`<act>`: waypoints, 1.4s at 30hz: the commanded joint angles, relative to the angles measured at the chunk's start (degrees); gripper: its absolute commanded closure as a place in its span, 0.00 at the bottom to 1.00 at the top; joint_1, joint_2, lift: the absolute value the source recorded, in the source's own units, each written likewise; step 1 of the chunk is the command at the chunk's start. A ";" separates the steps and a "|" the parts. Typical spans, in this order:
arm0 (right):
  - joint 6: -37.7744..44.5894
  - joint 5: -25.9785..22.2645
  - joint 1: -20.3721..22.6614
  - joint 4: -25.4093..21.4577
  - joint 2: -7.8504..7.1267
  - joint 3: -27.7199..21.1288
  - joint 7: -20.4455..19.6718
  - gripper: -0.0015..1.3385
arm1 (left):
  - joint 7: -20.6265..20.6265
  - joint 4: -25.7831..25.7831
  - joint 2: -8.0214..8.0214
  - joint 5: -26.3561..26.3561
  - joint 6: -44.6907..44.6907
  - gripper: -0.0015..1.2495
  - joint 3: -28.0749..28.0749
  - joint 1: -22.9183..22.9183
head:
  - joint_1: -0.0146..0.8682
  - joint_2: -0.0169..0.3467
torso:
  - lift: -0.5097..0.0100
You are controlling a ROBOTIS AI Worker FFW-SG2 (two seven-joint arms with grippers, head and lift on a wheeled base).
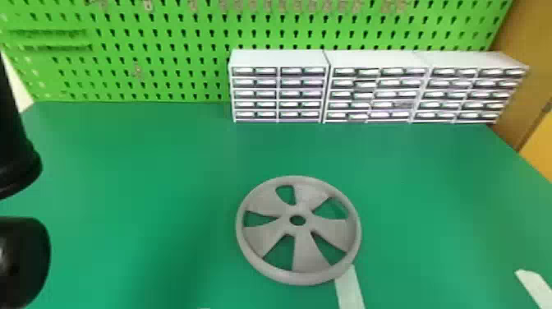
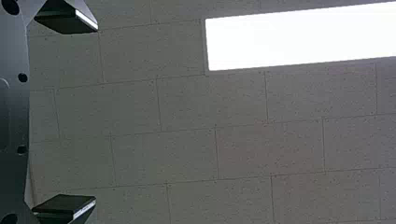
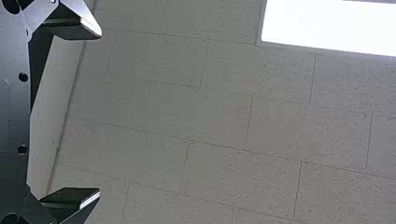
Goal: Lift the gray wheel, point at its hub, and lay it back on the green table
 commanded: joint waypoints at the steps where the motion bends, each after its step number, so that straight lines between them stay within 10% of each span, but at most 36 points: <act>1: 1.60 0.06 0.19 0.08 -0.02 0.00 -0.29 0.09 | 0.03 0.61 -0.16 0.10 0.09 0.00 0.09 0.36 | 0.80 0.18 | 0.80; 18: 10.31 -0.29 5.29 8.52 0.07 -1.15 -0.37 0.08 | 1.17 12.04 -0.87 0.81 6.06 0.00 -0.26 4.31 | 0.80 0.18 | 0.80; 42: 16.28 -2.40 23.39 10.63 0.60 -6.68 -0.37 0.09 | 2.57 18.81 -2.18 1.77 12.39 0.02 2.64 20.66 | 0.80 0.18 | 0.80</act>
